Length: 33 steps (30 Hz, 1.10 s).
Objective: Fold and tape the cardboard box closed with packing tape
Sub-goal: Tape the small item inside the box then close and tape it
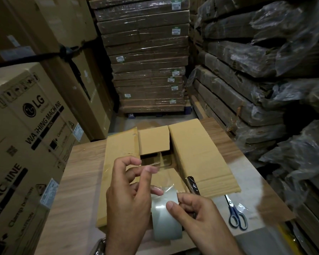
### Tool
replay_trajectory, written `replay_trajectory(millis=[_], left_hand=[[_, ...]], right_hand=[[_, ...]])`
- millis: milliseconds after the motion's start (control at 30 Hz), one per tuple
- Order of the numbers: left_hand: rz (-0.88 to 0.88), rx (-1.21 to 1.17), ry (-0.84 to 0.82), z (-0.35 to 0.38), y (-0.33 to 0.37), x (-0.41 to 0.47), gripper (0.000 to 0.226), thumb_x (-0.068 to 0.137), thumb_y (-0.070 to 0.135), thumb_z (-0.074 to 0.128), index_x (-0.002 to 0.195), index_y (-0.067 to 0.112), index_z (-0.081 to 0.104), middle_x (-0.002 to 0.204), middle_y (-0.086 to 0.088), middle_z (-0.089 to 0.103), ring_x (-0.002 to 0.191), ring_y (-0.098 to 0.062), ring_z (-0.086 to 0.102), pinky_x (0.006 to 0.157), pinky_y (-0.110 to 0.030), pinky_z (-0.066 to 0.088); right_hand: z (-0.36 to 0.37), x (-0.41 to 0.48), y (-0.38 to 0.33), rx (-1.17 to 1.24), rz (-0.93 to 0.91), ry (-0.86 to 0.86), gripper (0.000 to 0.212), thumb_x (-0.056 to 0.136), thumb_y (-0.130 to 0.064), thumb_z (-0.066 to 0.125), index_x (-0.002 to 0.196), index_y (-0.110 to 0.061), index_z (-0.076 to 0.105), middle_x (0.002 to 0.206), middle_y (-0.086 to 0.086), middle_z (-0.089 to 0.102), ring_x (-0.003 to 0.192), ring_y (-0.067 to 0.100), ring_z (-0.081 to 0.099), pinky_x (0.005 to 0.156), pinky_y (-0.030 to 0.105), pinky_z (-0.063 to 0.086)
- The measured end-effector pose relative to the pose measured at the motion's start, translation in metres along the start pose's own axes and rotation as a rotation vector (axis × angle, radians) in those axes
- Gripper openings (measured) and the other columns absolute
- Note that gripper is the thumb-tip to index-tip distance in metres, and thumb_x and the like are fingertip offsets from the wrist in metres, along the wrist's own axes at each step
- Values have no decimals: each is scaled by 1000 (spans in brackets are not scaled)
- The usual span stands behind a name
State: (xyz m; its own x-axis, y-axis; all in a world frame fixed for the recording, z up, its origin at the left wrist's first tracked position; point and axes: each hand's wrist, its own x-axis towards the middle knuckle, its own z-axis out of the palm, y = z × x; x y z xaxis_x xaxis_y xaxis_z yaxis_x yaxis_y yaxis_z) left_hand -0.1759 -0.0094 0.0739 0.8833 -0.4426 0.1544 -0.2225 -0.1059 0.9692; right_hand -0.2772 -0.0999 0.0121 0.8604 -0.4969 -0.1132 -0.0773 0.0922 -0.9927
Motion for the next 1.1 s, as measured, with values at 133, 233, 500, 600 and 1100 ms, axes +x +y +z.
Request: replay_trajectory(millis=[133,233,500,600,1100], left_hand=[[-17,20,-3,0,0,2,17,91,21,59,101,33,52,81,4,74,53,-21,69,56,-40,55],[-38,26,-21,0,-1,3,18,91,20,60,105,31,63,78,3,73,55,-20,69,56,-40,58],[10,44,-58,0,0,1,11,85,20,65,95,26,68,82,2,71,57,-18,70,56,-38,58],[27,42,-48,0,3,2,9,85,18,64,88,25,68,83,4,70,59,-17,70,60,-46,60],[149,51,-10,-5,15,16,21,76,42,55,89,29,66,90,6,71,69,-10,70,64,-42,60]], right_hand=[[0,-2,1,-32,-27,13,35,69,-55,62,95,-35,74,64,12,62,65,15,54,65,30,45],[0,-3,0,-37,-24,24,21,72,-46,65,89,-37,75,57,-2,53,60,13,47,61,28,41],[-4,-4,0,-96,-30,3,12,80,-37,71,90,-32,75,58,-4,58,59,6,52,59,20,42],[-9,-4,3,-82,-11,72,6,82,-34,73,87,-38,75,64,-2,67,60,10,61,62,21,51],[-160,21,166,-1078,390,541,17,89,-35,60,83,-22,70,84,1,73,86,24,67,67,32,47]])
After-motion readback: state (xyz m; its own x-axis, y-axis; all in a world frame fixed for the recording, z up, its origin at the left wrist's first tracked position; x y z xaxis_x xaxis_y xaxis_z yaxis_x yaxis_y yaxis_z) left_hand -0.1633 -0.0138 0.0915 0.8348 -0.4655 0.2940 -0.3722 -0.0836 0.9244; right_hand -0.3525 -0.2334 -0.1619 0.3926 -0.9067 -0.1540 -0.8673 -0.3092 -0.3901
